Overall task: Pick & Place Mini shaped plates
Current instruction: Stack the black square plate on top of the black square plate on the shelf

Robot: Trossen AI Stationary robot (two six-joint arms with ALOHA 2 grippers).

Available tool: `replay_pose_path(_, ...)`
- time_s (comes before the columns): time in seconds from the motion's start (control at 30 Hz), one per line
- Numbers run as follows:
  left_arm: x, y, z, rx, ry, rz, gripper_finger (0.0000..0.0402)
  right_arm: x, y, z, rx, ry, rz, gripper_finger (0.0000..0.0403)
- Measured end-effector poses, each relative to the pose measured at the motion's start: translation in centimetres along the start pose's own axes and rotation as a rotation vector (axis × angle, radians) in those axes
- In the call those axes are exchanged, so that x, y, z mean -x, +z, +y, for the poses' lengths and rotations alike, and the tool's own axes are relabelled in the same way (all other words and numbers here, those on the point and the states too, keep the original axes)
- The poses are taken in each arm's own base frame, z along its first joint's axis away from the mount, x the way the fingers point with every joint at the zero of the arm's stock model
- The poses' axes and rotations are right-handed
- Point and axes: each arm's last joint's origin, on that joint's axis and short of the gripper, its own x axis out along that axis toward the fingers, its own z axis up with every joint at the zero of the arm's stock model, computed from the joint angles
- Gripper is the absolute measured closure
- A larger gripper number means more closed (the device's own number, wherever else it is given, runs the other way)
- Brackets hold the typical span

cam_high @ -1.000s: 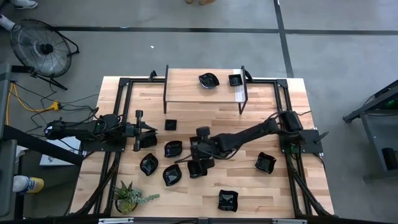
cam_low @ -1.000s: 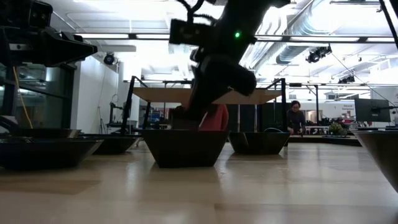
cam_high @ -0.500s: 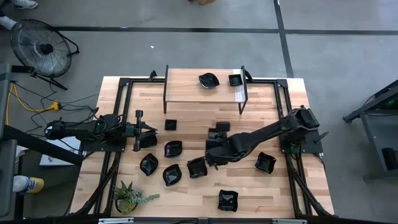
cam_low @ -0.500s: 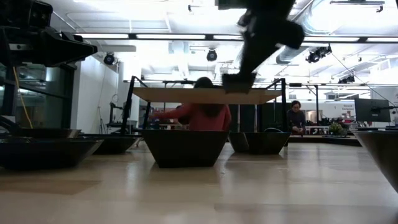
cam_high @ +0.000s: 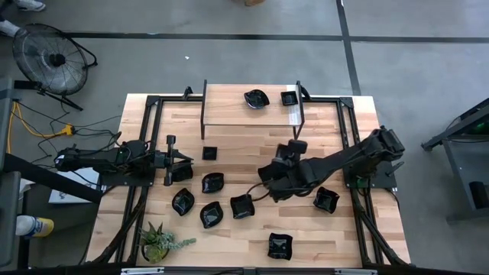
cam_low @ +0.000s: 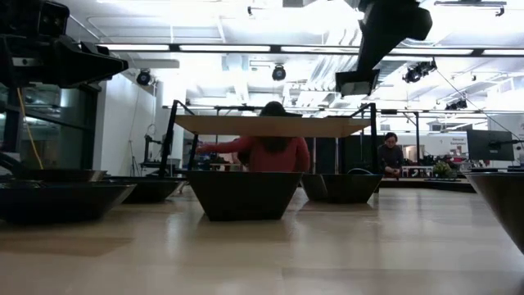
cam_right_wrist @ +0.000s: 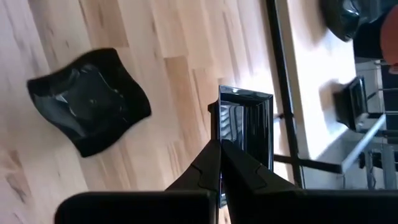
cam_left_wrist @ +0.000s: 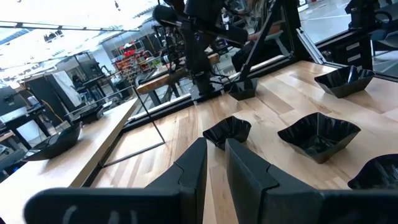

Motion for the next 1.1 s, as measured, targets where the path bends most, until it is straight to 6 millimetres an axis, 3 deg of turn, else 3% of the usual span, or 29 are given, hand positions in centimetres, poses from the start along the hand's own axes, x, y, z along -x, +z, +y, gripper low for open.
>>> replay_pose_path(0.5, 0.0, 0.0, 0.0, 0.0, 0.0, 0.0, 0.0346, -0.2, -0.8, -2.5, -0.015, -0.068, 0.079, 0.0402)
replay_pose_path(0.9, 0.0, 0.0, 0.0, 0.0, 0.0, 0.0, 0.0346, -0.1, -1.0, -2.8, -0.016, -0.093, 0.071, 0.0402)
replay_pose_path(1.1, 0.0, 0.0, 0.0, 0.0, 0.0, 0.0, 0.0346, -1.7, -3.8, -3.8, -0.013, -0.136, 0.05, 0.0402)
